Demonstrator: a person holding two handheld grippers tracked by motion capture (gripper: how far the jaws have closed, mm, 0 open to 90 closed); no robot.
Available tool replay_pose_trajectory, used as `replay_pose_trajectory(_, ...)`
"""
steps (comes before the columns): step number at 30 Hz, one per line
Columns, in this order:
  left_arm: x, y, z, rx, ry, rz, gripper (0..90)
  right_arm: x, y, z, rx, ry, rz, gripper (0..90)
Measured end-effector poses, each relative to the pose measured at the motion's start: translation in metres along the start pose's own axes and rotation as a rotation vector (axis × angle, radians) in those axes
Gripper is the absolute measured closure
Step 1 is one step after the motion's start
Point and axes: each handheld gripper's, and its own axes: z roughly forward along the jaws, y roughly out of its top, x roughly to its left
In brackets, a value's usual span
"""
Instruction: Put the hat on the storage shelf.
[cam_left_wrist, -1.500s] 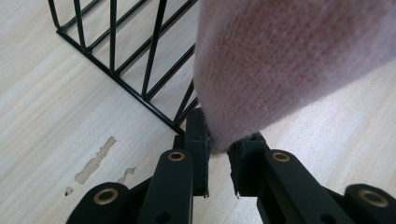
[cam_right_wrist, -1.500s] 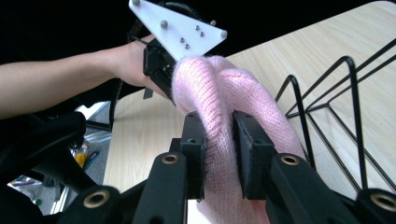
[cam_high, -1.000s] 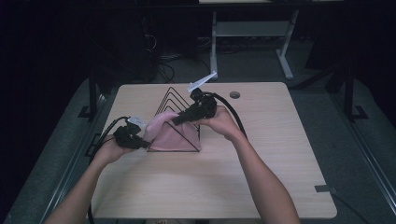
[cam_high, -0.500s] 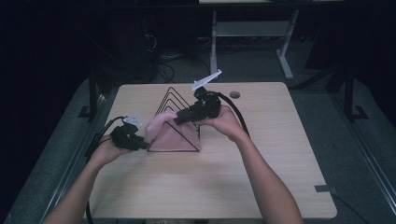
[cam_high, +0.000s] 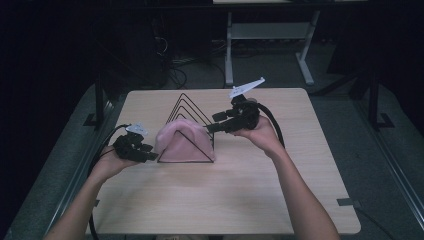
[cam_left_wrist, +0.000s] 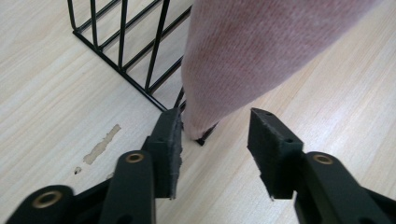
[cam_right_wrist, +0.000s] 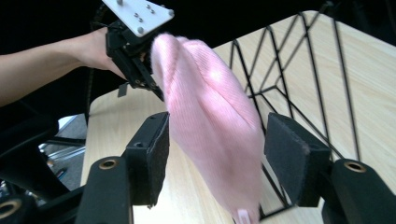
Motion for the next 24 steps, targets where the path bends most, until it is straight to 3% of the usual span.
replay_pose_trajectory(15,-0.005,-0.006,-0.002,-0.031,-0.008,-0.031,37.4,-0.011,-0.052,-0.045,-0.018,-0.108,0.07,31.9)
replay_pose_trajectory(24,-0.003,-0.016,-0.005,-0.047,-0.018,-0.067,34.3,-0.011,-0.086,-0.067,-0.034,-0.163,0.096,30.8)
